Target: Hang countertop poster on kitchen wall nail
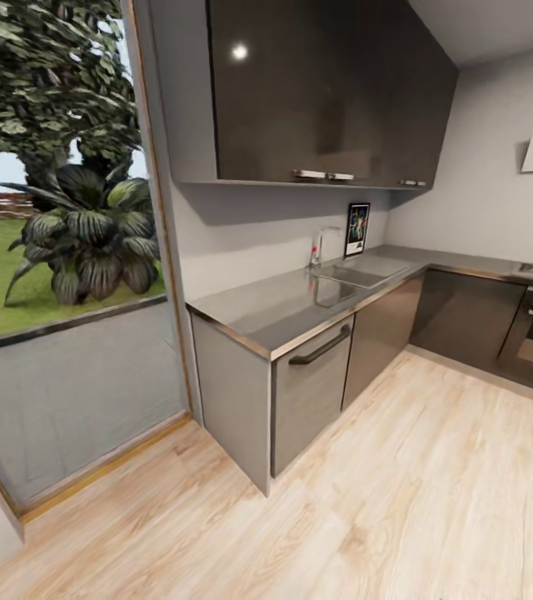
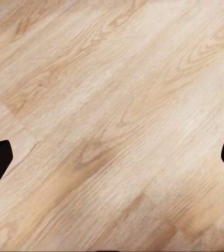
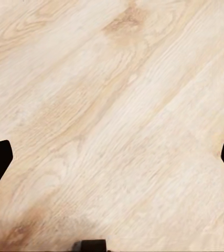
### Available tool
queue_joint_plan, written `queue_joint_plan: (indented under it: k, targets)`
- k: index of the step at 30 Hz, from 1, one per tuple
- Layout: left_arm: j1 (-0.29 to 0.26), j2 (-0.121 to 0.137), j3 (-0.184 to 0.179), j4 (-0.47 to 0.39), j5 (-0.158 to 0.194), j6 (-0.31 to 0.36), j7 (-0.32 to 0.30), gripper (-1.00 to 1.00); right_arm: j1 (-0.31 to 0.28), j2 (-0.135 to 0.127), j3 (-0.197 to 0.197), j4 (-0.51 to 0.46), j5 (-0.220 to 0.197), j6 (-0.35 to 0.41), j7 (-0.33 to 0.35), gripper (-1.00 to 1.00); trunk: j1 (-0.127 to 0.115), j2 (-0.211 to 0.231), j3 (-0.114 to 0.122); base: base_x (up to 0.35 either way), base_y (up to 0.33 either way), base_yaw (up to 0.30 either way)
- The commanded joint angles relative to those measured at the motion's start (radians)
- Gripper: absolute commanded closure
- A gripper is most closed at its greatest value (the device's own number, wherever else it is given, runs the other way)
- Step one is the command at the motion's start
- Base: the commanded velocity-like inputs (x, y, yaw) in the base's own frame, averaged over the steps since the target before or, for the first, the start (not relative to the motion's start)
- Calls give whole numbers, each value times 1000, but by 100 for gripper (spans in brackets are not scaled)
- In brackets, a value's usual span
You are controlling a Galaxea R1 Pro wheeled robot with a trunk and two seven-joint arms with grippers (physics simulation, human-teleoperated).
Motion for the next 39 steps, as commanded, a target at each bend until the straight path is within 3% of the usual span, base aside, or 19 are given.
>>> queue_joint_plan:
  k: [1, 8, 39]
  targets:
    - [1, 0, 0, -2, 0, -1, 0, -100, -1, 0, 1, 1, 0, -3, 0, -100, 0, 0, -1, 146, -304, -269]
    - [1, 1, 1, -2, 0, -1, 0, -100, -1, 0, 1, 1, 1, -3, 0, -100, 0, 0, -1, 173, -301, -189]
    - [1, 0, 1, -2, 0, -1, 0, -100, -1, -1, 0, 1, 1, -3, 0, -100, 0, 0, -1, 209, -292, -4]
